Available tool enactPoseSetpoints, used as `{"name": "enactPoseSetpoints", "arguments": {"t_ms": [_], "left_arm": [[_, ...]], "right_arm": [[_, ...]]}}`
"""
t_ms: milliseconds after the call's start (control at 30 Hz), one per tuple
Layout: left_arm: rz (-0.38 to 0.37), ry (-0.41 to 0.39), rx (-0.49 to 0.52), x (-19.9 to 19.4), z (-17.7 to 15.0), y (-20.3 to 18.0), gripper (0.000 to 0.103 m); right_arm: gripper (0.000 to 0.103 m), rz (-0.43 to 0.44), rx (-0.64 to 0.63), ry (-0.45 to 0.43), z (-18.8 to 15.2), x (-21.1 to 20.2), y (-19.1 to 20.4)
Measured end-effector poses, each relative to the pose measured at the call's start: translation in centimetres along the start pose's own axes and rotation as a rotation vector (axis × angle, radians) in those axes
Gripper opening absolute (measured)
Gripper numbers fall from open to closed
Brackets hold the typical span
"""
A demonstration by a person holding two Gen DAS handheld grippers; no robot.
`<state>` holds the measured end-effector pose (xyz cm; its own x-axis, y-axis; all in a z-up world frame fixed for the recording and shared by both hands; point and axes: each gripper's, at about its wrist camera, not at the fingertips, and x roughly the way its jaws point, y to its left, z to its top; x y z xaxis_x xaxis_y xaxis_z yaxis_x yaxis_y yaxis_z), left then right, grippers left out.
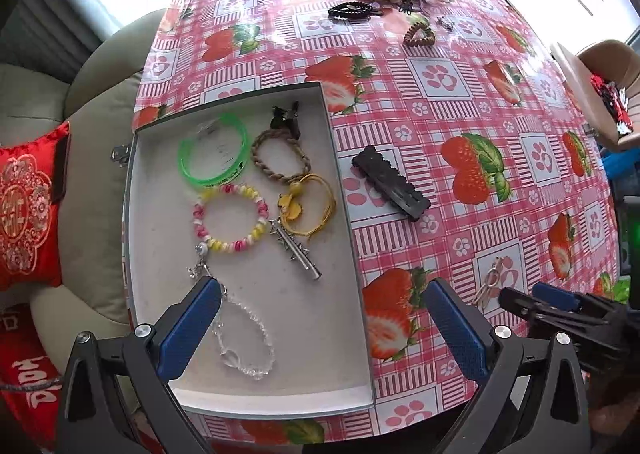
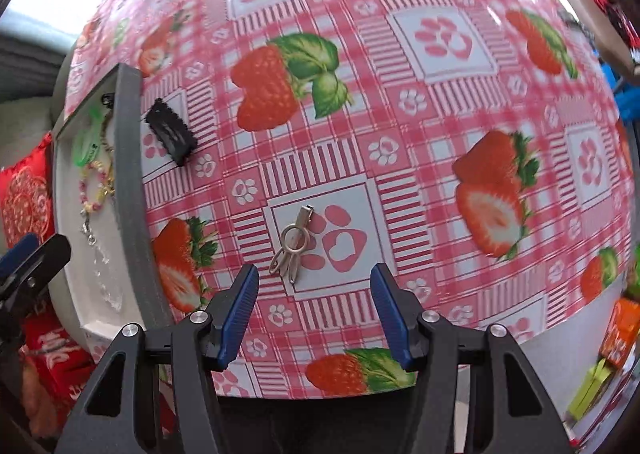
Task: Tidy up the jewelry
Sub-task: 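Move both open tools from the tray back over the table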
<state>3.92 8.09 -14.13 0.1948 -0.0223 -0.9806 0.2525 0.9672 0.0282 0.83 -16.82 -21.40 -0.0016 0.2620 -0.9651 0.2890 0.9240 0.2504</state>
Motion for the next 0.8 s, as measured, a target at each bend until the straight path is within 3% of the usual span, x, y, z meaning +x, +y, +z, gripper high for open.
{"name": "enactPoseSetpoints", "arguments": {"t_ms": [433, 567, 633, 800], "left_arm": [[0.012, 0.038, 0.025, 1.0, 0.3, -1.9, 0.103], [0.005, 0.043, 0.028, 1.1, 0.6, -2.6, 0.103], [-0.011, 0.047, 0.022, 1.2, 0.8, -2.9, 0.103], [-0.113, 0.071, -0.032, 1.9, 1.5, -3.5, 0.103]], "right_arm": [[0.06, -0.08, -0.008, -0.04, 0.1, 3.0, 1.8], [0.04, -0.15, -0.088, -0.066, 0.1, 3.9, 3.1], [0.023, -0.18, -0.121, -0.073, -0.1, 4.0, 3.5], [0.021, -0.188, -0.157, -0.082, -0.6, 3.8, 2.5]]}}
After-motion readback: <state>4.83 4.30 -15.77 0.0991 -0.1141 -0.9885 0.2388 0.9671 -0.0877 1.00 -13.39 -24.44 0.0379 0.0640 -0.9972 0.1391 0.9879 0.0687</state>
